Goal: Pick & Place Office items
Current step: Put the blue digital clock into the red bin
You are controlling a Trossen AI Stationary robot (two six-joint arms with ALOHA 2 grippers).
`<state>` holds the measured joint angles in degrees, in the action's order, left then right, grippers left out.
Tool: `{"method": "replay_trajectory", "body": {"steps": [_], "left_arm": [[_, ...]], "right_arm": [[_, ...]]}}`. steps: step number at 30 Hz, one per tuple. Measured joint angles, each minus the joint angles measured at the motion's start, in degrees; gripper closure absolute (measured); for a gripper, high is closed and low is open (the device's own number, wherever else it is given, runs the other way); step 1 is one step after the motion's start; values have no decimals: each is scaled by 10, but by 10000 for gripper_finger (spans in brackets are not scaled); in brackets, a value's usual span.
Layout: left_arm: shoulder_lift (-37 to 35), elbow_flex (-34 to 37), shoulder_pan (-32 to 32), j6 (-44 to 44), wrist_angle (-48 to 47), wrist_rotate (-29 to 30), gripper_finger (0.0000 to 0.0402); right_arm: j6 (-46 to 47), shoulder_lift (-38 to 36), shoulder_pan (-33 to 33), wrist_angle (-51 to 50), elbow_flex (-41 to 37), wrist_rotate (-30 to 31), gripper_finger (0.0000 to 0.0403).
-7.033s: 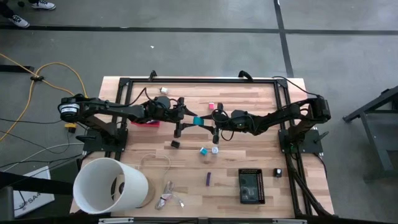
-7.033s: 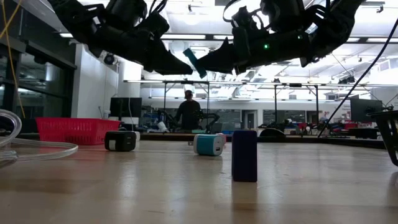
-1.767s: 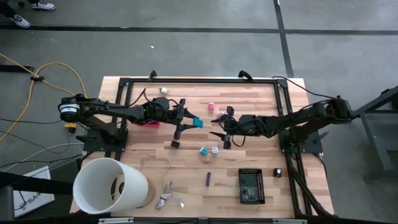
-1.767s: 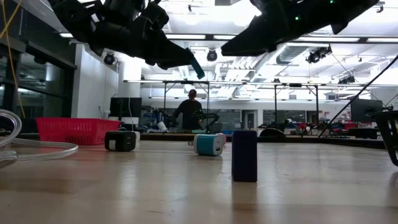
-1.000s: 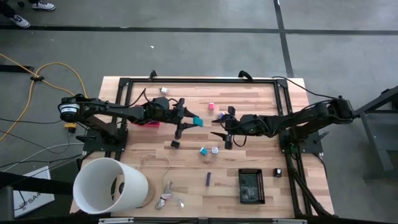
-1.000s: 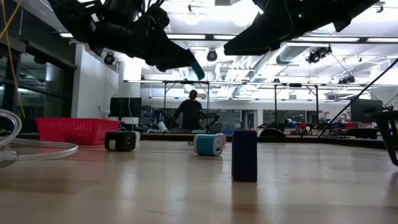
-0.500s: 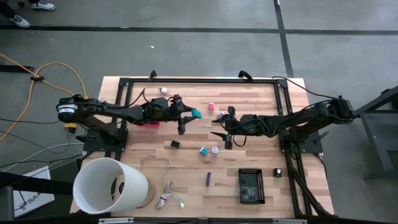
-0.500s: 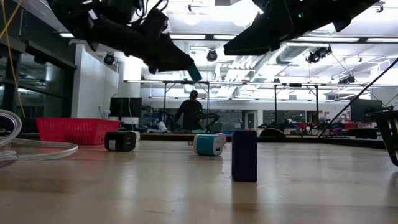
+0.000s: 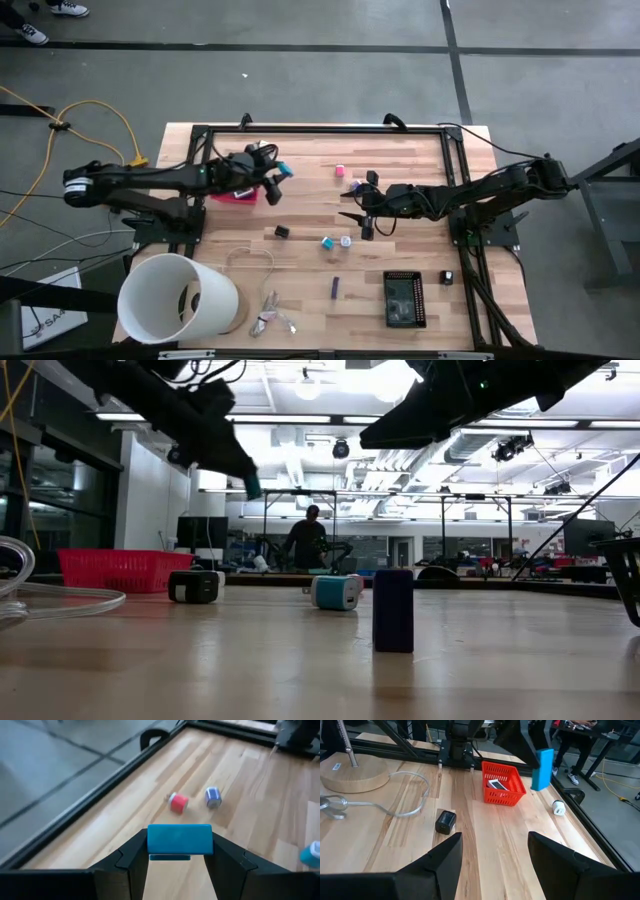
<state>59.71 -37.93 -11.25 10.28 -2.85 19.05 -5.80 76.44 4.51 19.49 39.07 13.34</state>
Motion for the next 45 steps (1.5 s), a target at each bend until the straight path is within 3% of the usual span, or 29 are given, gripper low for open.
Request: {"method": "replay_trajectory", "body": {"steps": [30, 45], "left_arm": [[-95, -1, -125, 228, -399, 20, 241], [-110, -54, -171, 288, -575, -22, 241]], "right_arm": [[0, 0, 0, 0, 0, 0, 191], [0, 0, 0, 0, 0, 0, 191]]}}
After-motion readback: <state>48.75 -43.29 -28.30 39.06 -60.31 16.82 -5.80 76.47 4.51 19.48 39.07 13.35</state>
